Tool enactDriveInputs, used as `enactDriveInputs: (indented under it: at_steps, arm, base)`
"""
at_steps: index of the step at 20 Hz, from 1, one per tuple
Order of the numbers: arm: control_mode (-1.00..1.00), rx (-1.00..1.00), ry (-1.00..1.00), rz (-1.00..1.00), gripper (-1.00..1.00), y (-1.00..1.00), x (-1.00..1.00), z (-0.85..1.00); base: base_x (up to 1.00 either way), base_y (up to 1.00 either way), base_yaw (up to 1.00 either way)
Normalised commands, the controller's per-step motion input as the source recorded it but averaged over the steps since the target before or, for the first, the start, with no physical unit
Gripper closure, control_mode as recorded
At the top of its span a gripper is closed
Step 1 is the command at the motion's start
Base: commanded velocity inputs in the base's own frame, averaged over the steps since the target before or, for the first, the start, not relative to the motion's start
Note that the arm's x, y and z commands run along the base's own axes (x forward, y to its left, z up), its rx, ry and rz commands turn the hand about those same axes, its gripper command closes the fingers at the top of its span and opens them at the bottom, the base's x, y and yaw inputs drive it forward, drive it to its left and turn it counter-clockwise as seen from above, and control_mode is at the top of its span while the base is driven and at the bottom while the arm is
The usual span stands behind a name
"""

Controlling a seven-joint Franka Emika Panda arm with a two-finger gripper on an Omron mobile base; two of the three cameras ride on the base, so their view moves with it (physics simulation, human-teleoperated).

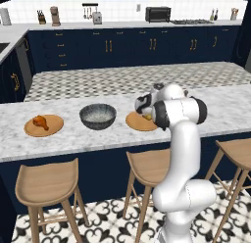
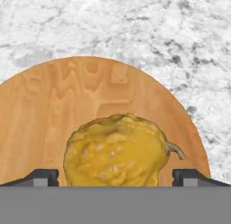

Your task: Pick the chicken drumstick and squash from their plates and place them in the bowl. Then put the bowl in the fridge.

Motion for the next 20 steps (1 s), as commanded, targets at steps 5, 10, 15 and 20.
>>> enactDriveInputs:
  at_steps: [5, 10, 15, 20]
  arm:
    - [-1.00, 0.00, 0.03, 0.00, -1.00, 0.00, 0.44, -0.34]
    - [-1.00, 0.00, 0.00, 0.00, 1.00, 0.00, 0.29, -0.28]
    - [-1.00, 0.00, 0.11, 0.00, 1.00, 0.02, -0.34, -0.22]
    - [-1.00, 0.00, -0.19, -0.04, 1.00, 0.01, -0.88, 0.02]
  base:
    - [0.00, 0.00, 0.00]
    - [0.00, 0.00, 0.00]
    - [0.00, 0.00, 0.00]
    - [0.00, 0.00, 0.00]
